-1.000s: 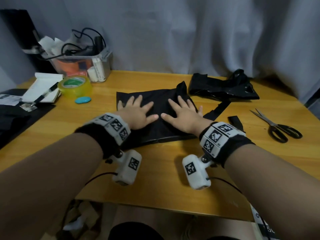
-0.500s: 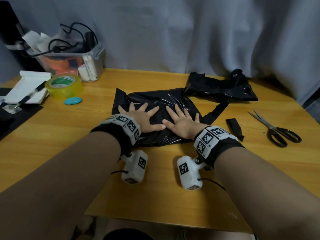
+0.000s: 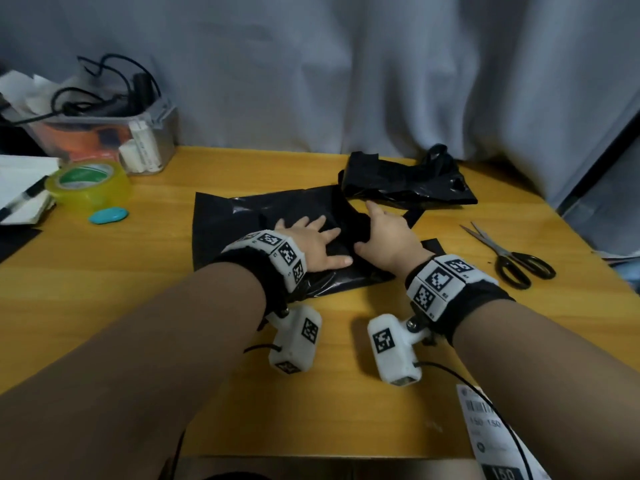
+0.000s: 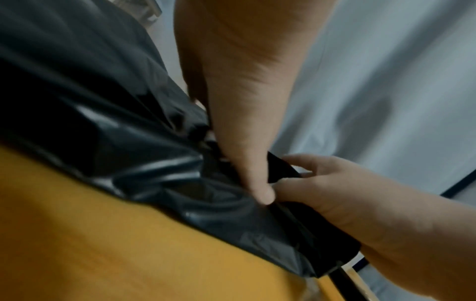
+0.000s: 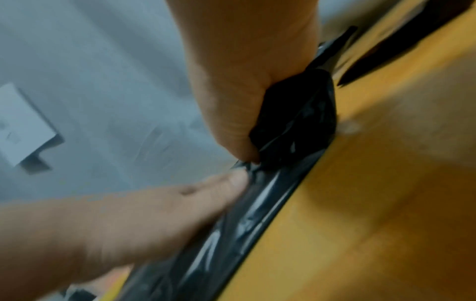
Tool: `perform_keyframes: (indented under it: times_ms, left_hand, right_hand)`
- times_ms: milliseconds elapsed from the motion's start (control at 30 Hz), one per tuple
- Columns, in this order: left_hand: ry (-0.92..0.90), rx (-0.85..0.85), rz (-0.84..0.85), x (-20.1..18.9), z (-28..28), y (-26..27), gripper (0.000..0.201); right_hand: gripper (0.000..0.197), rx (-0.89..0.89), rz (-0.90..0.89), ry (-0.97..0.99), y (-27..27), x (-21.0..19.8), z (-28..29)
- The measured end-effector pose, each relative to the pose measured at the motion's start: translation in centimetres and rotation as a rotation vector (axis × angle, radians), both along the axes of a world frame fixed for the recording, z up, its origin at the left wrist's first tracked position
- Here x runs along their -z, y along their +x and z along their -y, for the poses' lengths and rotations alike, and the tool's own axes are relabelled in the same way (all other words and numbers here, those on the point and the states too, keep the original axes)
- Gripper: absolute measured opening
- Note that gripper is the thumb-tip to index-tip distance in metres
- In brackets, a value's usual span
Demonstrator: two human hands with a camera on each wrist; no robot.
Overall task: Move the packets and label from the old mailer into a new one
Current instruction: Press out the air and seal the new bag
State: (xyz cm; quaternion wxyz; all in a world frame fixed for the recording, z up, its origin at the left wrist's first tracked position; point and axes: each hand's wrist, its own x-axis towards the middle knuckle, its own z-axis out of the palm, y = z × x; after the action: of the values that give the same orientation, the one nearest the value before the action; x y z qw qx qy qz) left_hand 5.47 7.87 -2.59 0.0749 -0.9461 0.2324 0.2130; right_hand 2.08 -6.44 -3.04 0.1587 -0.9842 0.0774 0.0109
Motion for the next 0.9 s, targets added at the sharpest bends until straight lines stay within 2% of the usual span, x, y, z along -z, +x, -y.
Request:
perform_keyframes:
  times_ms: [200,300,367,400,500,567,667,800,900]
  left_hand:
    - [0.0,-0.031,-0.026,-0.5,-2.0,-0.1,0.086]
    - [0.164,-0.079,-0.013,-1.1,-3.4,-0.5,0.092]
    - [0.247,-0.098,-0.023,-1.5,-3.8,-1.4,0.092]
    - [0.228,-0.099,-0.03,-1.8,-4.0,-1.7,0.089]
    - [0.007,-0.112,-0.019,-2.6,-5.4,-1.8,0.075]
    - [-0.058,-0.129,-0.006,-2.7,-6.8,-1.5,0.069]
    - [0.06,-0.202,-0.047,-2.6,-8.6,-1.5,0.078]
    - [0.039,-0.326,-0.115,-3.0,-10.4,-1.7,0.09]
    - [0.143,-0.394,-0.136,-2.9,-11.0,-2.1,0.09]
  right_hand:
    - [0.039,0.082,0.034,0.194,-0.5,-0.8,1.3]
    - [0.009,0.109,0.01,0.392,-0.9,-0.9,1.5]
    - [0.016,0.112,-0.028,0.569,-1.5,-0.9,1.4]
    - [0.018,0.103,-0.055,0.622,-1.8,-0.8,1.2]
    - [0.016,0.074,-0.114,0.535,-1.9,-0.4,1.0]
    - [0.014,0.083,-0.075,0.432,-1.9,-0.1,0.8]
    - [0.017,0.098,-0.001,0.395,-2.0,0.2,0.6]
    - [0.019,0.113,-0.077,0.439,-2.6,0.1,0.8]
    - [0.017,0.136,-0.112,0.399,-2.9,0.0,1.2]
